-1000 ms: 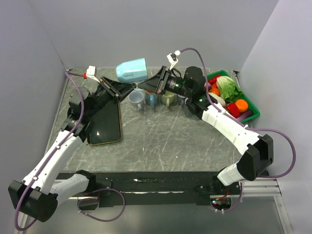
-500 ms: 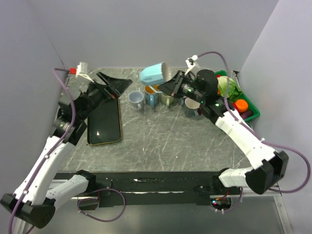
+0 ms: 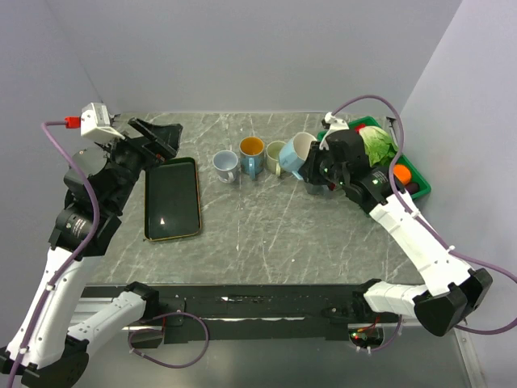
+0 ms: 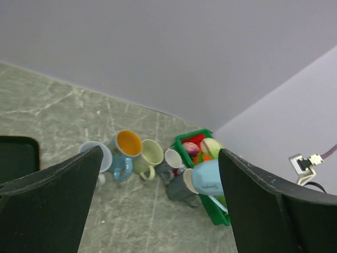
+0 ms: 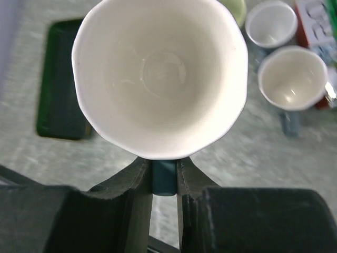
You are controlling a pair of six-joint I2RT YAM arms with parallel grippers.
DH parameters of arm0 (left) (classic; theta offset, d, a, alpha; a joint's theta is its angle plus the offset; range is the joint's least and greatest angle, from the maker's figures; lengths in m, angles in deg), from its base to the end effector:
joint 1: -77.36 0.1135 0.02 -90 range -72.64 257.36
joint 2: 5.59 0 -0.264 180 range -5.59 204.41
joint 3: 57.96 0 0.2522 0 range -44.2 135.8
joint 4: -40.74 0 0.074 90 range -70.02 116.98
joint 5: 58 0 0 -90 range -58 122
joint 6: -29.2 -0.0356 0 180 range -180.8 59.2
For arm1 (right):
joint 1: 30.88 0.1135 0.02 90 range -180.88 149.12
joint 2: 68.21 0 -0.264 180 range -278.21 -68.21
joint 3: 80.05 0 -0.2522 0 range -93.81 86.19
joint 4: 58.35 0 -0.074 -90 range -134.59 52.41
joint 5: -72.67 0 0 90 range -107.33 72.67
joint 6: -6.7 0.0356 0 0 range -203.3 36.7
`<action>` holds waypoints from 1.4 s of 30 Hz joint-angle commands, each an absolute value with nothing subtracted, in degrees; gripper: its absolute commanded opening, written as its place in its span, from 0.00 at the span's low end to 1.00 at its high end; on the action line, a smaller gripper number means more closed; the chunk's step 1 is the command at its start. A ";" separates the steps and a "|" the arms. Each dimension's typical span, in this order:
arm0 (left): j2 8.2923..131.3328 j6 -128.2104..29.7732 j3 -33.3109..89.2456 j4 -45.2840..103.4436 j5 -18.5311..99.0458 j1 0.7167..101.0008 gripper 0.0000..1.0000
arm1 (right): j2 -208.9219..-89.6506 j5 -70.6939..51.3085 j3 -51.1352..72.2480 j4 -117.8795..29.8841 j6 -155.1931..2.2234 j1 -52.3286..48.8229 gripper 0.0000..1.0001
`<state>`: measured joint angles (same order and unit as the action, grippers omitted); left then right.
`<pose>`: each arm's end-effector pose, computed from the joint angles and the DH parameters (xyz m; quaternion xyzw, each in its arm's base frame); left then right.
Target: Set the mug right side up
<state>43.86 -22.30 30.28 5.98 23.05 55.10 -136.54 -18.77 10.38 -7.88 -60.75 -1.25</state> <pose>0.1445 -0.0532 0.4798 -0.1525 0.6649 -0.3229 0.6561 0.2205 0.1244 0.3967 -0.0469 0.8613 0.2127 0.4590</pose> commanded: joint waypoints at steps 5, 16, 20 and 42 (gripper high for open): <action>44.06 -24.41 31.04 3.24 17.76 55.03 0.96 | -136.23 -24.00 19.55 -12.51 -62.56 -0.56 0.00; 46.00 -24.41 31.65 2.28 17.93 55.03 0.96 | -147.46 -33.24 20.02 -19.37 -63.79 1.72 0.00; 46.52 -24.41 31.91 1.58 18.20 55.03 0.96 | -151.25 -34.03 21.15 -23.67 -64.75 2.08 0.00; 48.63 -24.41 30.95 -1.76 15.91 55.03 0.96 | -160.93 -35.18 19.66 -23.41 -63.35 2.69 0.32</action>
<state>48.69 -23.72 30.32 -1.82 17.04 55.10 -161.44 -32.82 21.88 -19.69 -63.70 2.18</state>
